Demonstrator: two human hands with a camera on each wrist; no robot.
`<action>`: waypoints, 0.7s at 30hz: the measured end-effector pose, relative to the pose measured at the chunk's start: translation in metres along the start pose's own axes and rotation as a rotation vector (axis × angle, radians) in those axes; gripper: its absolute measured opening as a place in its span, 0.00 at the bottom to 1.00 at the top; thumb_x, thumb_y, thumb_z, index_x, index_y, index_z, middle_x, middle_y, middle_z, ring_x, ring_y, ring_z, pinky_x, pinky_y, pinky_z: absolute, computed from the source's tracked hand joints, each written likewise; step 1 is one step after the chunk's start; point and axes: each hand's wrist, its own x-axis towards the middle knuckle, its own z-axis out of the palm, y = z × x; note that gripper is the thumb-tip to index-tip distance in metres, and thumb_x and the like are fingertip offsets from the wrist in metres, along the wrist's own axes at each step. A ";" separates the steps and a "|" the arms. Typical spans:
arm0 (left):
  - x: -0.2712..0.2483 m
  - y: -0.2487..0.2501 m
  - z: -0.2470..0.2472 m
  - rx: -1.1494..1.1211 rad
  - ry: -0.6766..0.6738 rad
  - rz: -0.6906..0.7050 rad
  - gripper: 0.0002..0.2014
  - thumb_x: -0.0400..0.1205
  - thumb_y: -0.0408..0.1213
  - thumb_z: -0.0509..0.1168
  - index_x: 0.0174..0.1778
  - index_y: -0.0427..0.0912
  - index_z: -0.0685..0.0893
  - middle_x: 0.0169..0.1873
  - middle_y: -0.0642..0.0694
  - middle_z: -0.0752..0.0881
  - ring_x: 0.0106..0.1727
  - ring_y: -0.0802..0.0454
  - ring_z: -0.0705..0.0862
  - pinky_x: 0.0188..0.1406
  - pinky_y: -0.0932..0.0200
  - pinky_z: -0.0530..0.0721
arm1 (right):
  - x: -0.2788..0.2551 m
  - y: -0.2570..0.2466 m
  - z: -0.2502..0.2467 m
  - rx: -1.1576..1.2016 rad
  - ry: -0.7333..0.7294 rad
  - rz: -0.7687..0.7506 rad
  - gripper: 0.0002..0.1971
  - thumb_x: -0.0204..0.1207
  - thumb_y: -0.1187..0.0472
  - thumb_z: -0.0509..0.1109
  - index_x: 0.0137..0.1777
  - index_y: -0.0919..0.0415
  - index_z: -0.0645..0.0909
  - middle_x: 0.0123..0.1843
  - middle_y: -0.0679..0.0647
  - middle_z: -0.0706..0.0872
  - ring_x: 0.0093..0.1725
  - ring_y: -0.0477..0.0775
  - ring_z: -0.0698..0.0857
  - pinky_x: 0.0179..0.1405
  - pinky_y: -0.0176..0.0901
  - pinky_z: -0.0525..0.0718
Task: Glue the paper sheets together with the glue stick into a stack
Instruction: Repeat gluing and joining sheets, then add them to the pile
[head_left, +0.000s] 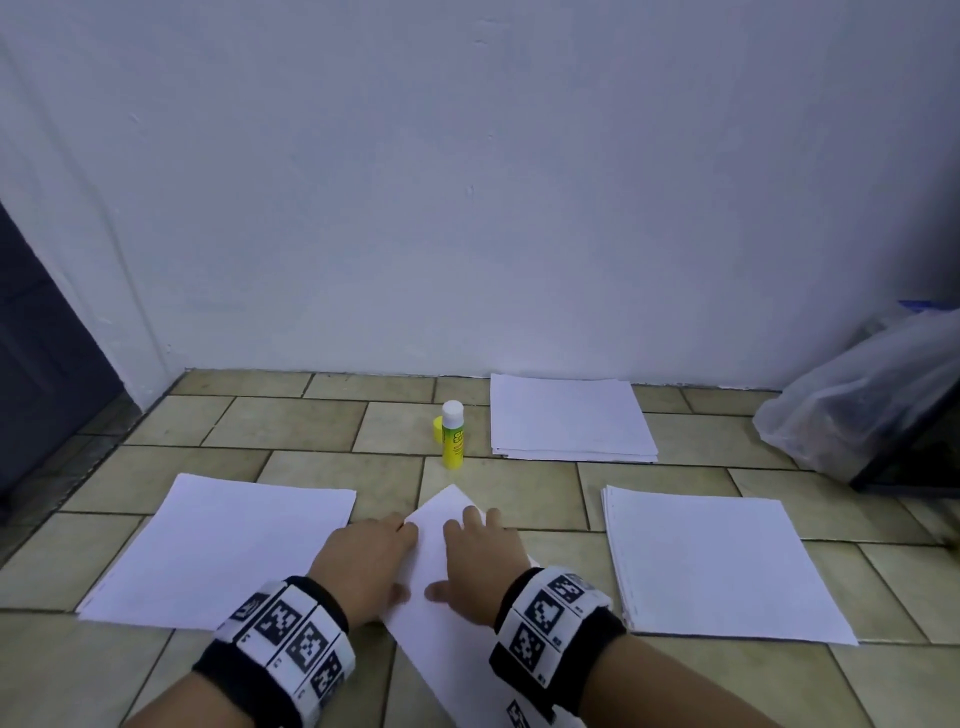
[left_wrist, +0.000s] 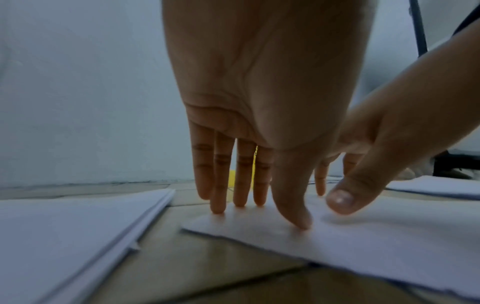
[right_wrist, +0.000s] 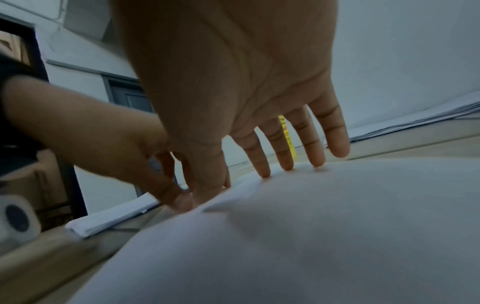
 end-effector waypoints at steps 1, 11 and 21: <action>-0.001 0.000 -0.001 -0.005 0.013 -0.014 0.17 0.84 0.43 0.60 0.68 0.44 0.73 0.64 0.47 0.77 0.60 0.47 0.80 0.50 0.57 0.75 | 0.002 -0.004 0.001 0.000 0.009 -0.001 0.31 0.78 0.41 0.65 0.71 0.64 0.66 0.70 0.61 0.68 0.69 0.65 0.68 0.62 0.55 0.71; 0.019 -0.005 0.002 -0.181 -0.025 -0.088 0.42 0.81 0.51 0.66 0.84 0.40 0.49 0.84 0.47 0.52 0.84 0.49 0.52 0.79 0.53 0.61 | 0.021 0.008 -0.011 -0.035 -0.058 -0.134 0.37 0.76 0.58 0.73 0.80 0.66 0.58 0.80 0.59 0.59 0.80 0.61 0.60 0.76 0.70 0.59; 0.028 -0.006 0.007 -0.138 -0.213 -0.114 0.46 0.84 0.56 0.59 0.84 0.37 0.37 0.84 0.43 0.37 0.85 0.48 0.36 0.82 0.46 0.47 | 0.023 -0.005 -0.021 0.058 -0.159 -0.210 0.38 0.81 0.60 0.63 0.84 0.66 0.44 0.86 0.55 0.47 0.84 0.53 0.52 0.82 0.65 0.42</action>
